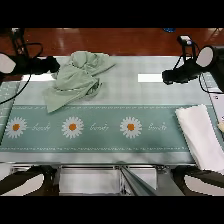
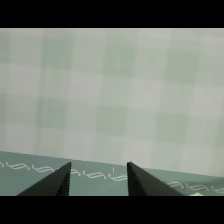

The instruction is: Fold the shirts.

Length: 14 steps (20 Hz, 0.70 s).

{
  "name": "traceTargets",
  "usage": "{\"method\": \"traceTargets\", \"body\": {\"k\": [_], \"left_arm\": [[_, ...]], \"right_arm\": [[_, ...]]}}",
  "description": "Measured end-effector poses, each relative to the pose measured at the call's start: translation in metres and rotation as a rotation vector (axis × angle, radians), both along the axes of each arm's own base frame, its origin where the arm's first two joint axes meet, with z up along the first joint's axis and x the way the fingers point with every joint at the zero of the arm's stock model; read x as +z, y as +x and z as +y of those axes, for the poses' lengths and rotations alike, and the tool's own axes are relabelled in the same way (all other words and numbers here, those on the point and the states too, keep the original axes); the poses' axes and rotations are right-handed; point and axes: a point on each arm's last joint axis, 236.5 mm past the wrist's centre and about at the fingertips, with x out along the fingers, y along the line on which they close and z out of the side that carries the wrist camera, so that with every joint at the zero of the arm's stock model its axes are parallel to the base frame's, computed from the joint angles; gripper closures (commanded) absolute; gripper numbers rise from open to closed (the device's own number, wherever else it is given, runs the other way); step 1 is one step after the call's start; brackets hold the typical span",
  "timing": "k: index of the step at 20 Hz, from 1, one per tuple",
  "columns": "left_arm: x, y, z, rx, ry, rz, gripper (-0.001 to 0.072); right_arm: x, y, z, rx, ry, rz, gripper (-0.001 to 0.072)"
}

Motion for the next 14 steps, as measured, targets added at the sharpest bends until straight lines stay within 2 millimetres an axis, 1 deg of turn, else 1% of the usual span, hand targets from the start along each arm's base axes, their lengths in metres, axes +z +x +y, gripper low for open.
{"method": "traceTargets", "body": {"k": [1,3,5,8,10,12,13,14], "left_arm": [[-0.007,0.012,-0.005,-0.021,0.013,0.000,0.0200],[-0.028,0.036,-0.016,-0.064,0.038,0.029,0.0201],[-0.060,0.051,-0.025,-0.112,0.080,0.112,0.0201],[-0.108,0.059,-0.032,-0.176,0.150,0.262,0.0201],[-0.137,0.058,-0.033,-0.200,0.189,0.359,0.0201],[-0.158,0.056,-0.031,-0.200,0.213,0.429,0.0202],[-0.168,0.051,-0.029,-0.200,0.223,0.468,0.0202],[-0.174,0.049,-0.028,-0.200,0.229,0.494,0.0203]], "right_arm": [[-0.007,-0.003,0.000,0.003,-0.001,0.012,0.0304],[-0.020,-0.009,-0.001,0.008,-0.006,0.035,0.0304],[-0.028,-0.012,0.000,0.010,-0.004,0.046,0.0304],[-0.033,-0.010,0.004,0.011,0.015,0.036,0.0304],[-0.033,-0.008,0.007,0.011,0.030,0.023,0.0304],[-0.032,-0.005,0.011,0.008,0.048,0.010,0.0305],[-0.032,-0.005,0.012,0.008,0.054,0.008,0.0304],[-0.032,-0.003,0.014,0.007,0.063,0.003,0.0305]]}}
